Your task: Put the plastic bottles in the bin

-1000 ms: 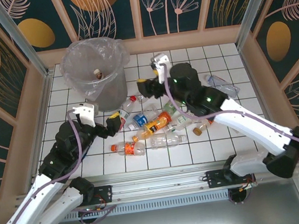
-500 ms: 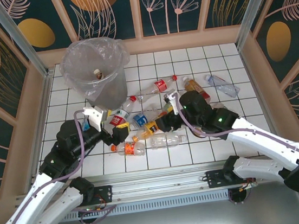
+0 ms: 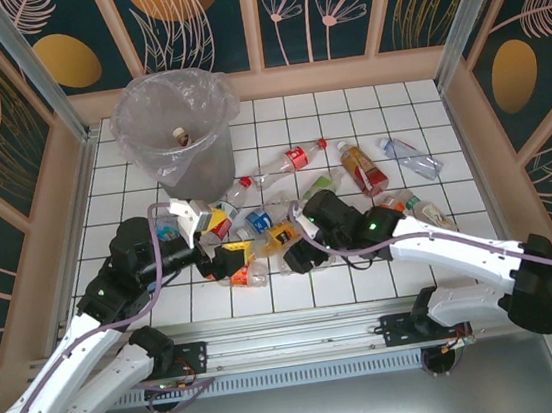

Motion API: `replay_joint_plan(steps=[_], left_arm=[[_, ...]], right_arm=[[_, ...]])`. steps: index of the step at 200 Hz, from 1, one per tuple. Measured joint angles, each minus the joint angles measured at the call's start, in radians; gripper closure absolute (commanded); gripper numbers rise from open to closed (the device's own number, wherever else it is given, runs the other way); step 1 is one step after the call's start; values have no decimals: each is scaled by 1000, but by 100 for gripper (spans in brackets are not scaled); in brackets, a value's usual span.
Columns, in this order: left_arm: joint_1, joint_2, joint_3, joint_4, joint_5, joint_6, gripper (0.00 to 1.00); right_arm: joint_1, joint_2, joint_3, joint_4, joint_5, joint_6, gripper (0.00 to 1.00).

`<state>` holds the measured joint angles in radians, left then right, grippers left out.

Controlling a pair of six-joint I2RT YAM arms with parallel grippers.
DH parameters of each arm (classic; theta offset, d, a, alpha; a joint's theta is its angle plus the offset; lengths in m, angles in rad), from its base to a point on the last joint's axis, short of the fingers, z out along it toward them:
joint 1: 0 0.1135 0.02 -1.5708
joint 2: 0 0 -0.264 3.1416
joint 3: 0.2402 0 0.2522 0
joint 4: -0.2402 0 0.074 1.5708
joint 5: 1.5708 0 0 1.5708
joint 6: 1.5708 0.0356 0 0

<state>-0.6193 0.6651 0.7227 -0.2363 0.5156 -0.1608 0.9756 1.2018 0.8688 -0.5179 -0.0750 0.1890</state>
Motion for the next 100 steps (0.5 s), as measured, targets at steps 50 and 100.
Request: replay_joint_plan(steps=[50,100], left_arm=[[0,-19,0,0,7,0,2],[0,-43,0,0,7,0,1]], right_arm=[[23,114,0,-15,40,-19,12],[37,174,10,-21,85,-34,11]])
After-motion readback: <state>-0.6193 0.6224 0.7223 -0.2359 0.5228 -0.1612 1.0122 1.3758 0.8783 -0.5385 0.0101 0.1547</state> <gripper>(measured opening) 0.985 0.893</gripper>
